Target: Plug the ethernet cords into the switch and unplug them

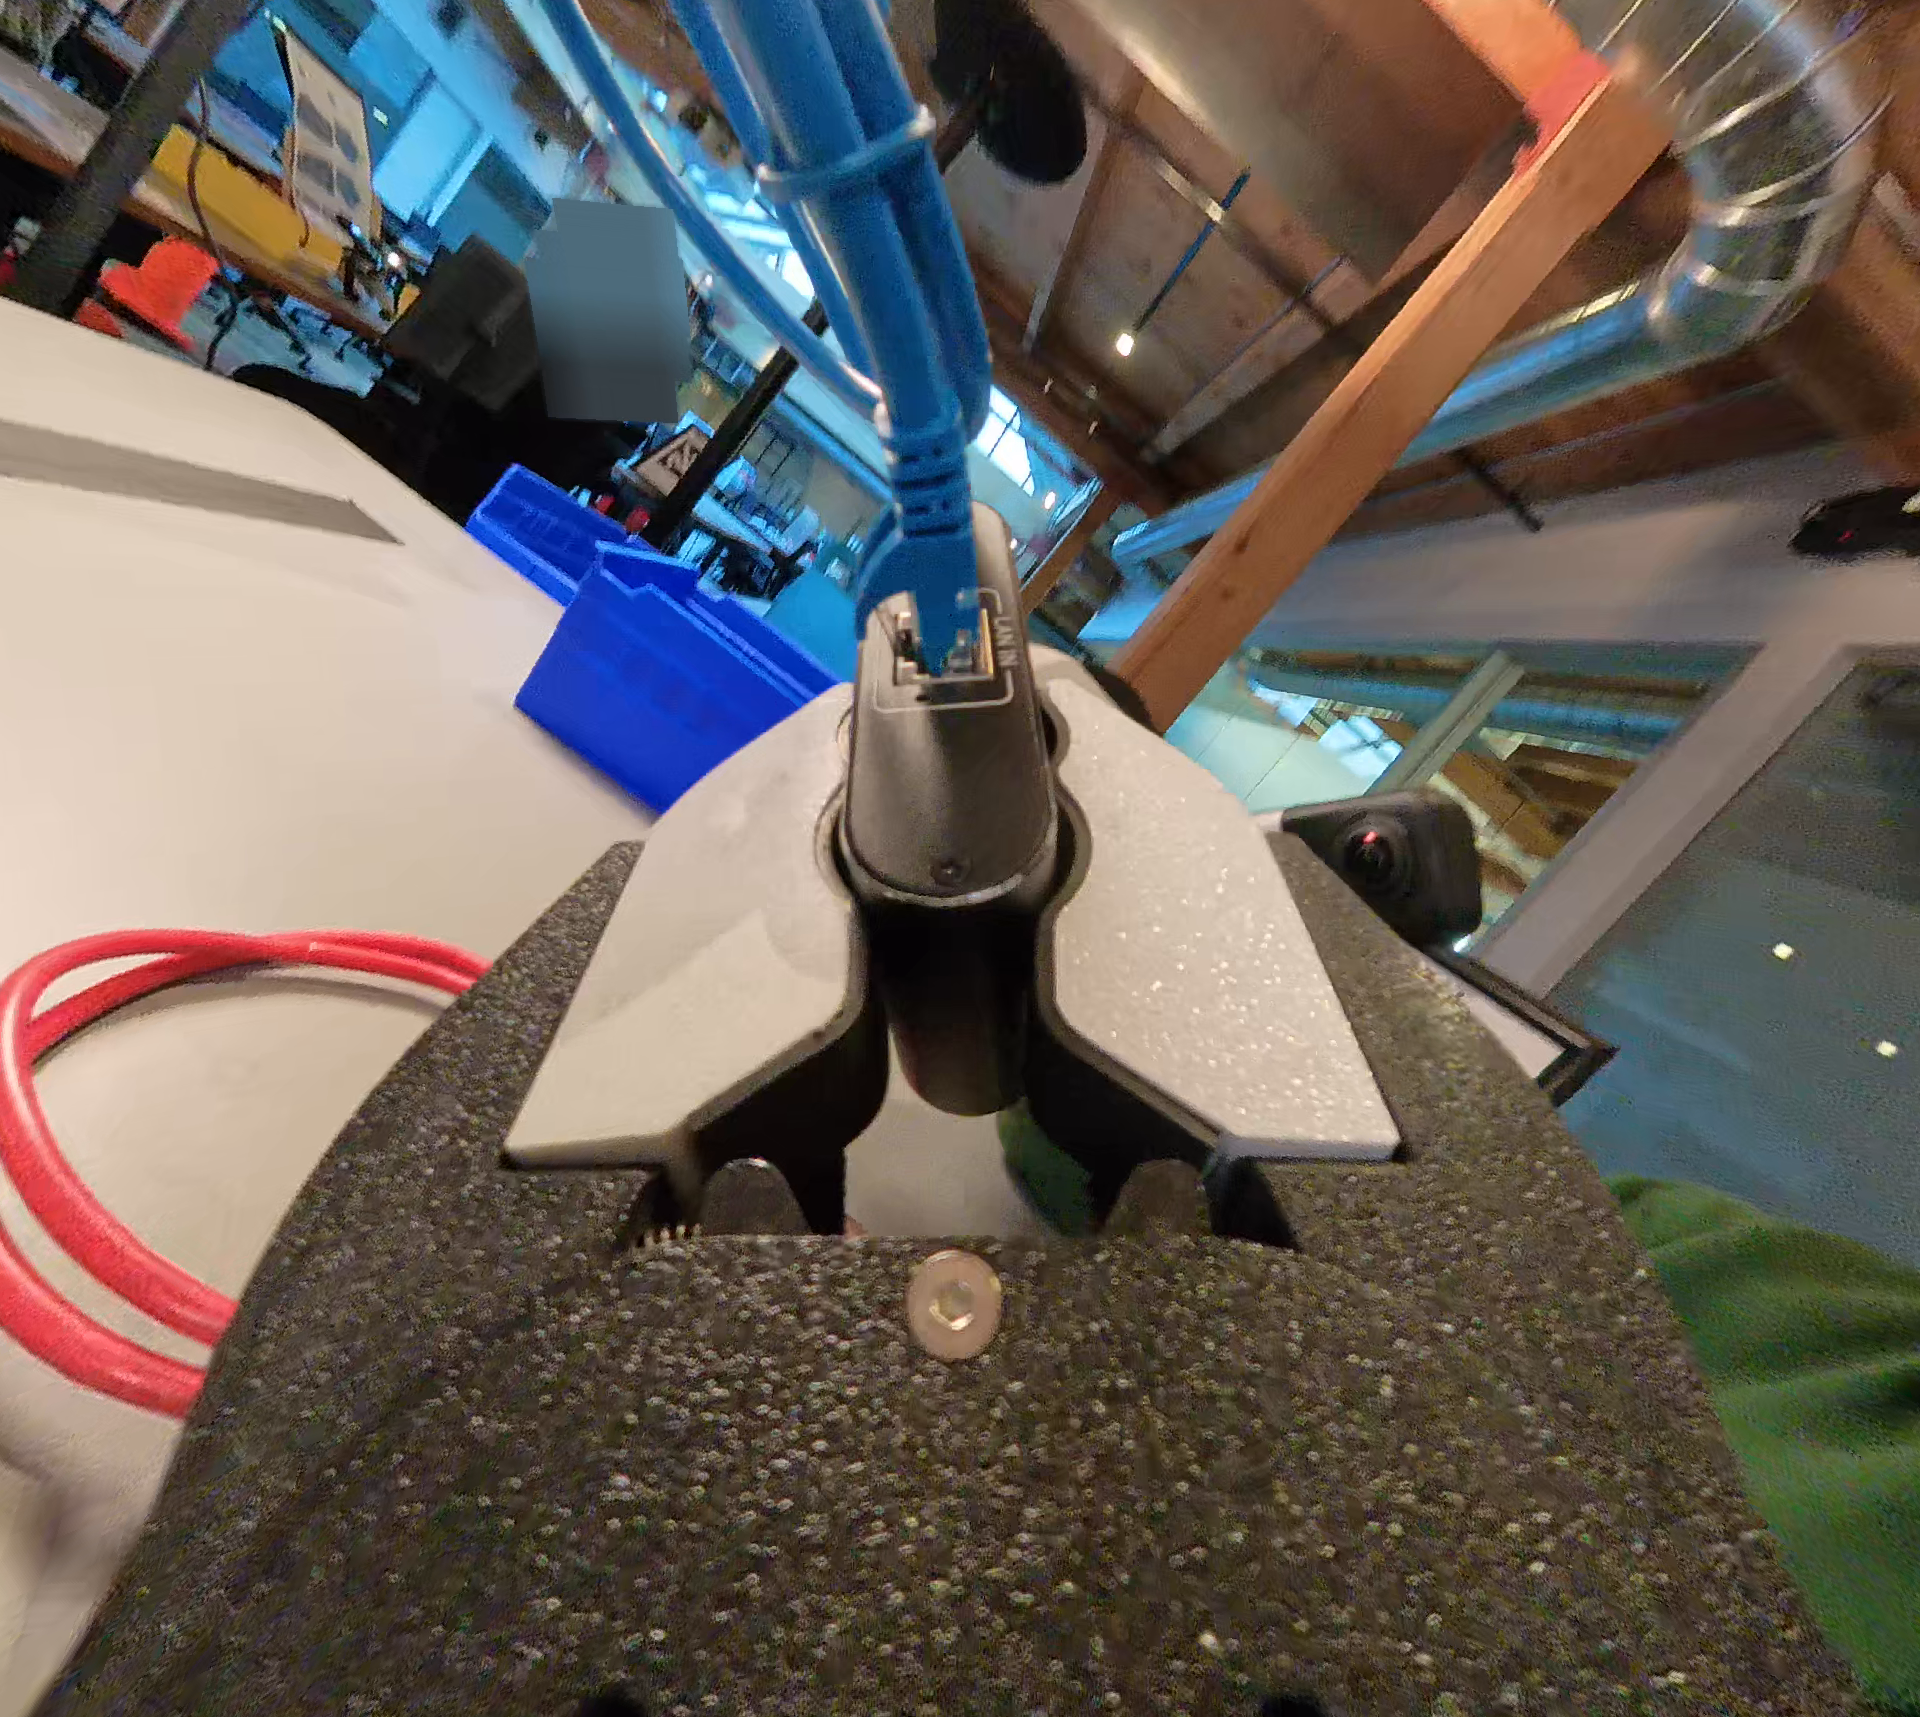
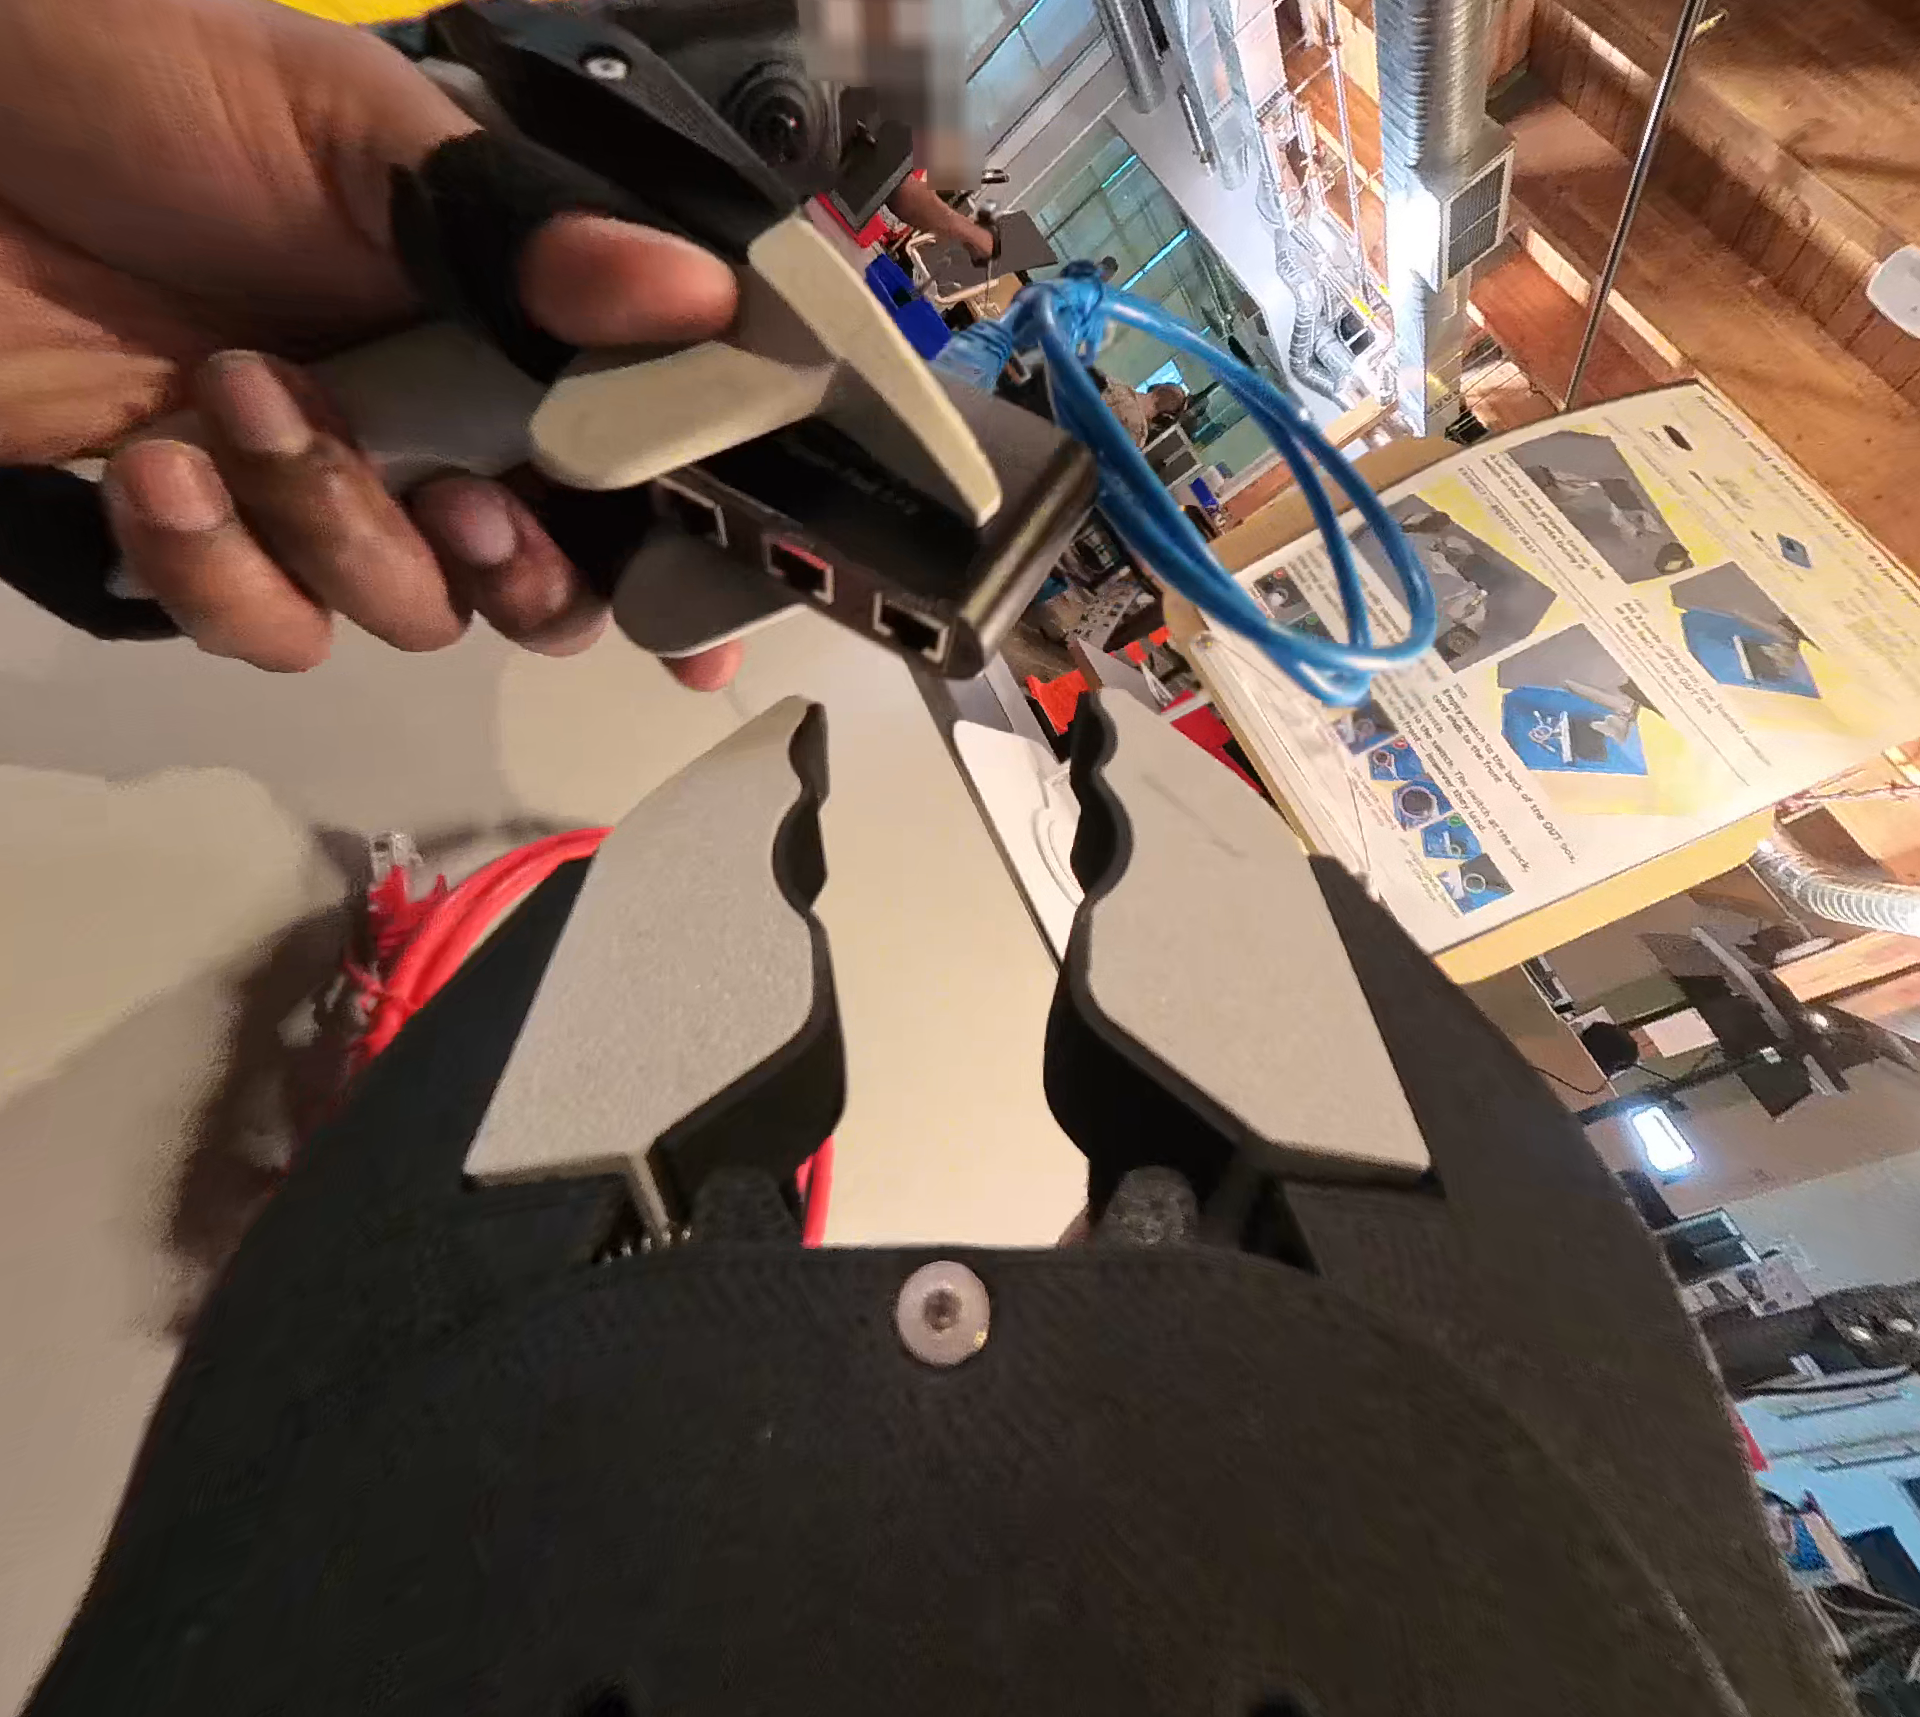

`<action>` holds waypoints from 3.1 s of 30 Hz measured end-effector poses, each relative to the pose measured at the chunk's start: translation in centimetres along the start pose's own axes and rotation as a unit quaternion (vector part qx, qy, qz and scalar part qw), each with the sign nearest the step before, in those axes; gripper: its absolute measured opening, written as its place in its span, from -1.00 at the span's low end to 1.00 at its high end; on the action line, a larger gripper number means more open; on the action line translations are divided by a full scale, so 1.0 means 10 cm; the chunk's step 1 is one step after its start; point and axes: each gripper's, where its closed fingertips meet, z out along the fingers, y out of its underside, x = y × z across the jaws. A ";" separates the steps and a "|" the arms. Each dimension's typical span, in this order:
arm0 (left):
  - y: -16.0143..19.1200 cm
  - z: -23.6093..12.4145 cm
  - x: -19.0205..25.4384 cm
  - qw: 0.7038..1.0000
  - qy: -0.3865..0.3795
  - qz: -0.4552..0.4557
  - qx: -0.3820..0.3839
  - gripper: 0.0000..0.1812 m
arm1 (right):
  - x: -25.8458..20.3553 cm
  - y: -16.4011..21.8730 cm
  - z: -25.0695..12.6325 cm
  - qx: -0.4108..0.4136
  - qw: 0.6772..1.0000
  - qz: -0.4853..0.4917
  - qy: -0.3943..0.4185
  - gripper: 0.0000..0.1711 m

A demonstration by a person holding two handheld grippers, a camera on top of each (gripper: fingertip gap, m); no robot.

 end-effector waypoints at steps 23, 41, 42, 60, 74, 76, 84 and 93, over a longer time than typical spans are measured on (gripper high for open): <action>-0.06 0.04 0.22 0.992 0.065 -0.074 0.084 -0.68 | -0.06 -0.33 0.00 0.080 0.995 0.059 0.012 -0.04; -0.05 0.02 0.28 0.985 0.088 -0.058 0.135 -0.68 | -0.14 -0.38 0.13 0.039 0.996 0.011 0.079 0.02; -0.04 0.03 0.29 0.986 0.088 -0.053 0.132 -0.68 | -0.14 -0.38 0.13 0.037 0.996 0.010 0.079 0.03; 0.19 0.17 0.38 0.994 0.089 -0.007 0.061 -0.58 | -0.07 -0.41 0.06 0.036 0.995 -0.016 0.090 0.10; 0.37 0.16 0.70 0.981 0.181 -0.021 -0.061 -0.64 | -0.20 -0.60 -0.34 0.157 0.985 -0.034 -0.060 0.10; 0.41 0.17 0.67 0.982 0.173 -0.022 -0.074 -0.66 | -0.27 -0.59 -0.35 0.156 0.984 -0.041 -0.078 0.10; 0.45 0.13 0.61 0.982 0.148 0.000 -0.120 -0.68 | -0.32 -0.54 -0.30 0.138 0.986 -0.059 -0.079 0.10; -0.17 -0.09 0.38 0.994 0.036 0.099 0.008 -0.69 | -0.36 0.03 -0.17 -0.016 0.987 0.039 -0.153 -0.19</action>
